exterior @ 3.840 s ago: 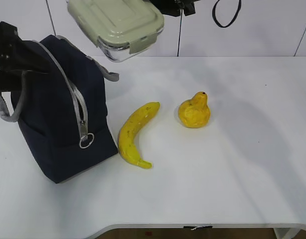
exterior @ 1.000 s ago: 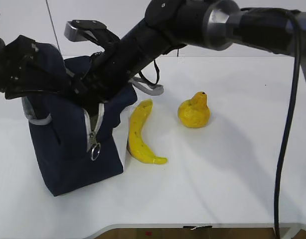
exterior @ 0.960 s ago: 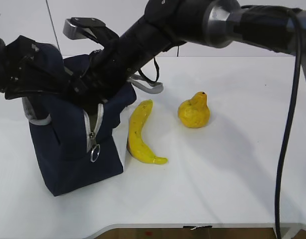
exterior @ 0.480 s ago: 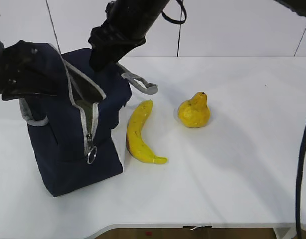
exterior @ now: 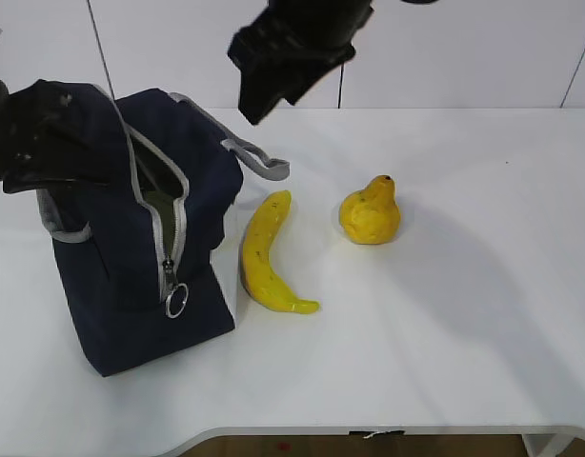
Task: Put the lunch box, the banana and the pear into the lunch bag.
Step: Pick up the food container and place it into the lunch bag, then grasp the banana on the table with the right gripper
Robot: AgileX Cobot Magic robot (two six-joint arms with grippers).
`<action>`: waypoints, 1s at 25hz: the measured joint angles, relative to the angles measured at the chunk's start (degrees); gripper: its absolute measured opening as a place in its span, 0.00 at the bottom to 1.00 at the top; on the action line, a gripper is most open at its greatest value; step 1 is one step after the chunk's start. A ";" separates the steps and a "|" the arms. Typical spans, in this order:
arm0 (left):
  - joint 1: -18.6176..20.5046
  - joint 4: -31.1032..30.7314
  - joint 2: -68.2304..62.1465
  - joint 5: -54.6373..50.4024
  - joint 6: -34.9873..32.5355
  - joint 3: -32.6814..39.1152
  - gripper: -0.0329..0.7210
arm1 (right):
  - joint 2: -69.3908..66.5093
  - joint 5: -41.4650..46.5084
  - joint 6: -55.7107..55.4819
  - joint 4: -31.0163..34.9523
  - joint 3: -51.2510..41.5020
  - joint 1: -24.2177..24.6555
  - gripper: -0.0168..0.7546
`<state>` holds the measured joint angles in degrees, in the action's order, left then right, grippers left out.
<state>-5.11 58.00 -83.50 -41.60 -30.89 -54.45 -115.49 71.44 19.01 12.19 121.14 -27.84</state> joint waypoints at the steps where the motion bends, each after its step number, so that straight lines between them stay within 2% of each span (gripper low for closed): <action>1: 0.00 -0.04 0.00 0.00 0.00 0.00 0.07 | 0.72 0.00 -0.25 0.00 -2.71 0.66 0.62; 11: 0.00 -0.40 0.00 0.00 -0.10 0.00 0.07 | 2.77 -1.01 -0.37 9.22 -24.80 7.81 0.62; 16: 0.00 -0.40 0.00 0.00 -0.10 0.00 0.07 | 2.77 -9.49 3.82 16.61 -32.12 7.81 0.62; 20: 0.00 -0.54 0.00 0.00 -0.10 0.00 0.07 | 2.77 -17.58 13.84 25.78 -37.72 7.81 0.62; 25: 0.00 -0.54 0.00 0.00 -0.10 0.00 0.07 | 2.77 -25.81 24.21 31.93 -42.27 7.81 0.62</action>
<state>-5.11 57.47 -83.50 -41.60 -30.99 -54.45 -112.71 45.63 43.22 44.11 78.87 -20.03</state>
